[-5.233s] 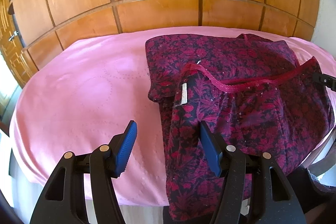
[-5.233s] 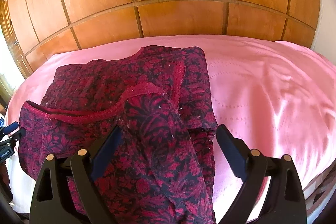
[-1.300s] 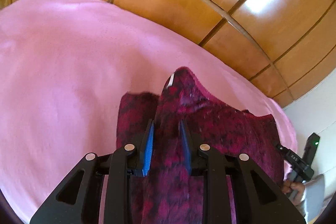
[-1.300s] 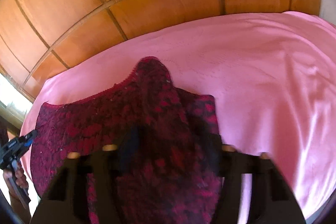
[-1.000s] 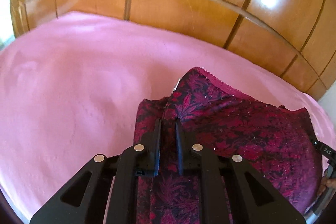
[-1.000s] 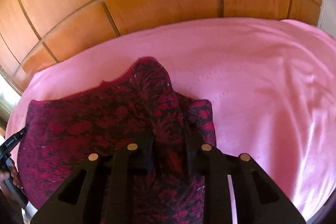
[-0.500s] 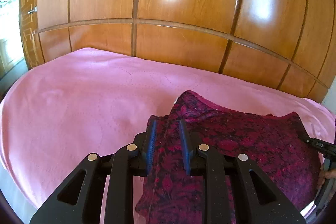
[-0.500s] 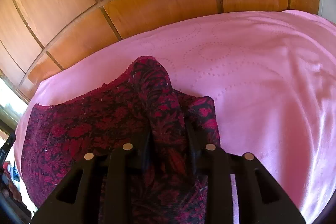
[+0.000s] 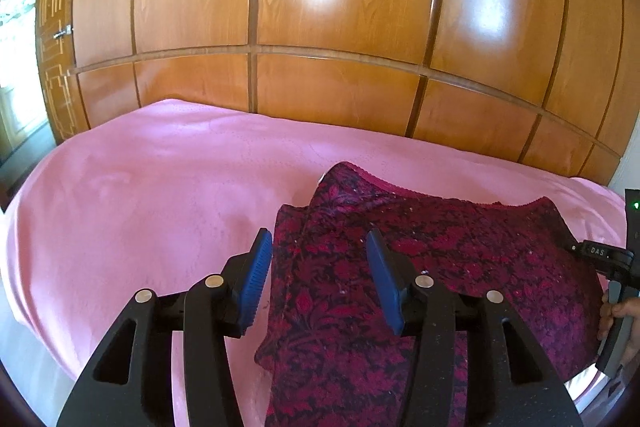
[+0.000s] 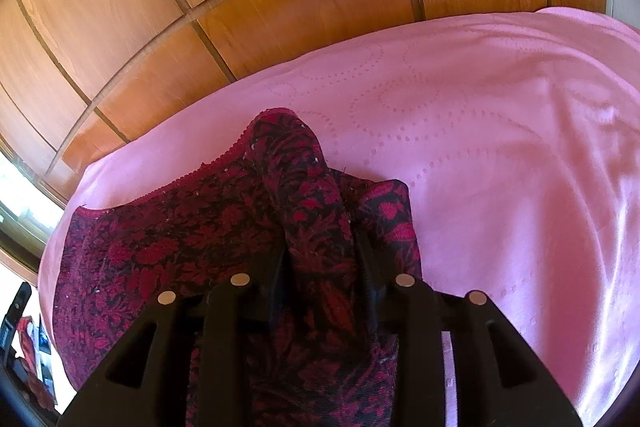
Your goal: Fold small clothes
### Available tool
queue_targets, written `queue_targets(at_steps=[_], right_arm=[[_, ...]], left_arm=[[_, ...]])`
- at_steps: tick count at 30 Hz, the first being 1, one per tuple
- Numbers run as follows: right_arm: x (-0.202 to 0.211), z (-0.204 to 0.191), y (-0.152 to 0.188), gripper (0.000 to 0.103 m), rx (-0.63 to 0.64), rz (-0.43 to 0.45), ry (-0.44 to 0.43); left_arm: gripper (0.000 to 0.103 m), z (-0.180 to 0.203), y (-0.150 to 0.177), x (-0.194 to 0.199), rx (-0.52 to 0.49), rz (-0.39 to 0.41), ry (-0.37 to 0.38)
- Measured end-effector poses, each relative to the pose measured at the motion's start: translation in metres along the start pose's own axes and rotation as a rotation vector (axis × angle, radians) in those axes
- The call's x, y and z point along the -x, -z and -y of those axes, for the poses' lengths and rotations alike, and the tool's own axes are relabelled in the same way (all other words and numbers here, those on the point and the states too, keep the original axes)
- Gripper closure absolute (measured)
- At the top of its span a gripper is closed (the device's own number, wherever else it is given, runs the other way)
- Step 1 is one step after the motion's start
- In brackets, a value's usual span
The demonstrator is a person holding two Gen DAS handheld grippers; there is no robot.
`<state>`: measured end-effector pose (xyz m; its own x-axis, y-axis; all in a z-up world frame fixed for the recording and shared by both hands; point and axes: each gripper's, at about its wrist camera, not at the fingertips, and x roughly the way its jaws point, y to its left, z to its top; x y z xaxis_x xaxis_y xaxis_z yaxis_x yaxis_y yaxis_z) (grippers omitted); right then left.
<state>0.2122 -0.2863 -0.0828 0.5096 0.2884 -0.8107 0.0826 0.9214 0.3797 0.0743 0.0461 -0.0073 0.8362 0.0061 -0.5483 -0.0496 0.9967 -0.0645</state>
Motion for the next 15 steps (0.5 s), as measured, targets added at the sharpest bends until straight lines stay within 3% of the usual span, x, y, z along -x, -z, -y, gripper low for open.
queue_targets(at_steps=[9, 15], right_arm=[[0.0, 0.01, -0.002, 0.071, -0.031, -0.01, -0.04], [-0.001, 0.016, -0.005, 0.07, -0.066, -0.027, -0.073]], left_arm=[[0.055, 0.016, 0.011, 0.011, -0.034, 0.015, 0.028], [0.055, 0.028, 0.025, -0.014, -0.069, -0.094, 0.088]])
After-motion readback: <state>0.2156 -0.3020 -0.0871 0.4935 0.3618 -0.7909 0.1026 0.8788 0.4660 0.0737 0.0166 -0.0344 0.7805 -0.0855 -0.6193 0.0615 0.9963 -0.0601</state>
